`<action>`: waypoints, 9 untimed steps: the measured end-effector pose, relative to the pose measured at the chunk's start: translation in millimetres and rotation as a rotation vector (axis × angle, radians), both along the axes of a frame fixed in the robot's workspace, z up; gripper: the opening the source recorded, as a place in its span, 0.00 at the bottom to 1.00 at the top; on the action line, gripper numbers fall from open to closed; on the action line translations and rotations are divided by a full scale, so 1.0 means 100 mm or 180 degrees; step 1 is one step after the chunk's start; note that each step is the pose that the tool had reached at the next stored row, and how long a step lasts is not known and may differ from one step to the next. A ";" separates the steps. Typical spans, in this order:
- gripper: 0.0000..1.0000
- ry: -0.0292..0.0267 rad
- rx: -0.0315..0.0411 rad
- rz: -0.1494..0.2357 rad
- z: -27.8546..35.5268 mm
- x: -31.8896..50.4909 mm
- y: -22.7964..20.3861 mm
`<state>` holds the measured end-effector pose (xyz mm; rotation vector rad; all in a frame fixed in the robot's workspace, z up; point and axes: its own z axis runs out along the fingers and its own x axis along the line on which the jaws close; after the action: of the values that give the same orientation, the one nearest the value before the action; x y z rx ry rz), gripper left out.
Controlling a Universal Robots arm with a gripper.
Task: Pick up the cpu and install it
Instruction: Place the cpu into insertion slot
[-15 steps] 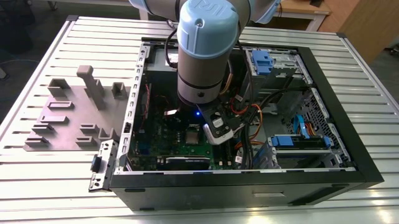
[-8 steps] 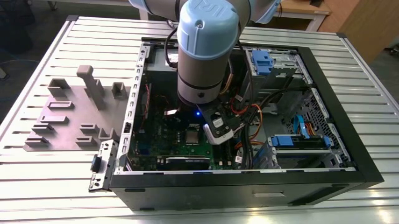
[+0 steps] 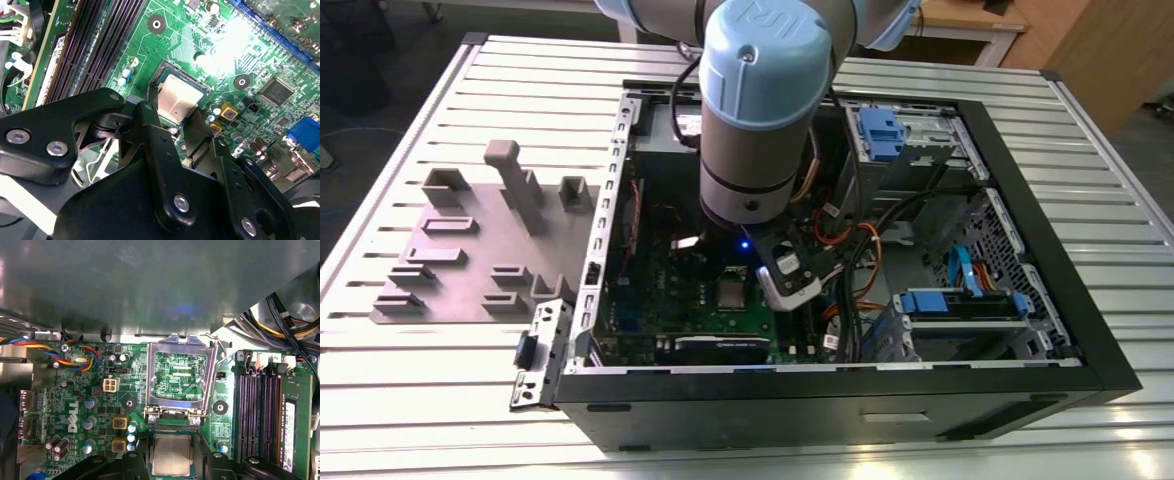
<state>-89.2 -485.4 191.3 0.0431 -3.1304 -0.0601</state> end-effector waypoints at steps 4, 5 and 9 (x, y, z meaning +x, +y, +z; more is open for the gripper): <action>0.45 0.0000 0.0011 0.0004 -0.003 0.000 -0.001; 0.45 0.0000 0.0011 0.0005 -0.004 0.000 -0.001; 0.45 0.0000 0.0012 0.0005 -0.009 0.000 -0.001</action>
<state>-89.2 -485.5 190.4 0.0454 -3.1302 -0.0658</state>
